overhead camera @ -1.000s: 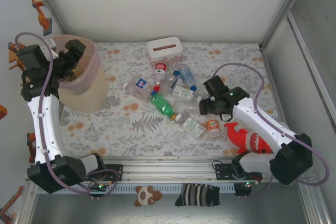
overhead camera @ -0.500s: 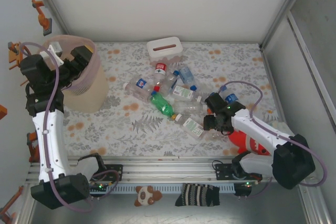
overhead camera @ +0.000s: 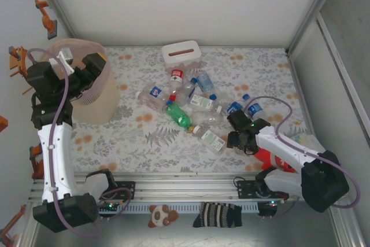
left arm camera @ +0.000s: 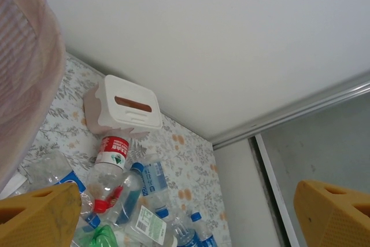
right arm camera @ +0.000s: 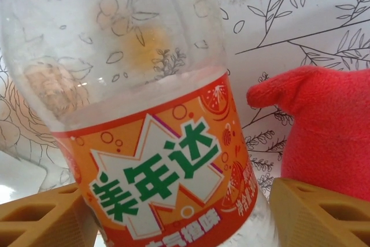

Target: Put the plastic bottles in the bin

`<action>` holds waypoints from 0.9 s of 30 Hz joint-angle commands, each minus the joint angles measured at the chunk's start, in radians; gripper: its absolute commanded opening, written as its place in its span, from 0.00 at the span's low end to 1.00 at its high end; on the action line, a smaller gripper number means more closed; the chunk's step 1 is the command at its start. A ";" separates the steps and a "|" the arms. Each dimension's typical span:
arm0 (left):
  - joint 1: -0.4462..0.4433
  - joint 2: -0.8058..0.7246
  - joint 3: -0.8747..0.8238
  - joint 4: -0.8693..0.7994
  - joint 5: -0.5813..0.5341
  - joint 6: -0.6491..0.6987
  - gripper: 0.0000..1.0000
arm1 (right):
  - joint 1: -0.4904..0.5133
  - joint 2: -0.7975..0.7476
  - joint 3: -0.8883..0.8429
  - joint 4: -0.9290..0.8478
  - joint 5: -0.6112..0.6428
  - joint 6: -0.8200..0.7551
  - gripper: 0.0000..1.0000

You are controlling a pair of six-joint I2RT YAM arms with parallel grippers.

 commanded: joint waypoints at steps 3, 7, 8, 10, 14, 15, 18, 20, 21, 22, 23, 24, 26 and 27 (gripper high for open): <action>-0.015 -0.019 -0.011 0.016 0.019 -0.004 0.94 | -0.005 -0.007 -0.036 0.076 -0.021 0.026 0.75; -0.028 -0.020 -0.018 0.016 0.016 -0.008 0.94 | -0.005 0.011 -0.036 0.095 -0.031 0.015 0.74; -0.031 -0.020 -0.018 0.016 0.014 -0.009 0.94 | -0.006 0.011 -0.036 0.094 -0.029 0.013 0.74; -0.036 -0.019 -0.017 0.016 0.012 -0.009 0.94 | -0.005 0.012 -0.031 0.087 -0.023 0.012 0.70; -0.049 -0.013 -0.018 0.016 0.001 -0.011 0.94 | -0.005 -0.010 -0.023 0.061 -0.001 0.012 0.64; -0.052 -0.012 -0.017 0.016 -0.001 -0.011 0.94 | -0.006 -0.020 -0.018 0.049 0.005 0.012 0.62; -0.067 -0.006 -0.018 0.016 -0.011 -0.009 0.94 | -0.005 -0.055 0.002 0.006 0.029 0.009 0.60; -0.079 -0.001 -0.017 0.020 -0.016 -0.008 0.94 | -0.005 -0.084 0.019 -0.026 0.047 0.004 0.60; -0.084 0.002 -0.016 0.025 -0.014 -0.007 0.94 | -0.005 -0.101 0.034 -0.043 0.055 0.000 0.59; -0.091 0.005 -0.016 0.030 -0.016 -0.006 0.94 | -0.006 -0.116 0.047 -0.061 0.061 -0.005 0.59; -0.101 0.006 -0.017 0.035 -0.019 -0.005 0.93 | -0.005 -0.134 0.063 -0.078 0.068 -0.013 0.58; -0.112 0.008 -0.017 0.043 -0.023 0.000 0.93 | -0.005 -0.154 0.080 -0.093 0.072 -0.022 0.58; -0.141 0.010 -0.024 0.072 -0.031 0.012 0.92 | -0.005 -0.195 0.115 -0.105 0.070 -0.052 0.56; -0.155 0.006 -0.030 0.091 -0.031 0.020 0.92 | -0.005 -0.218 0.132 -0.099 0.062 -0.074 0.56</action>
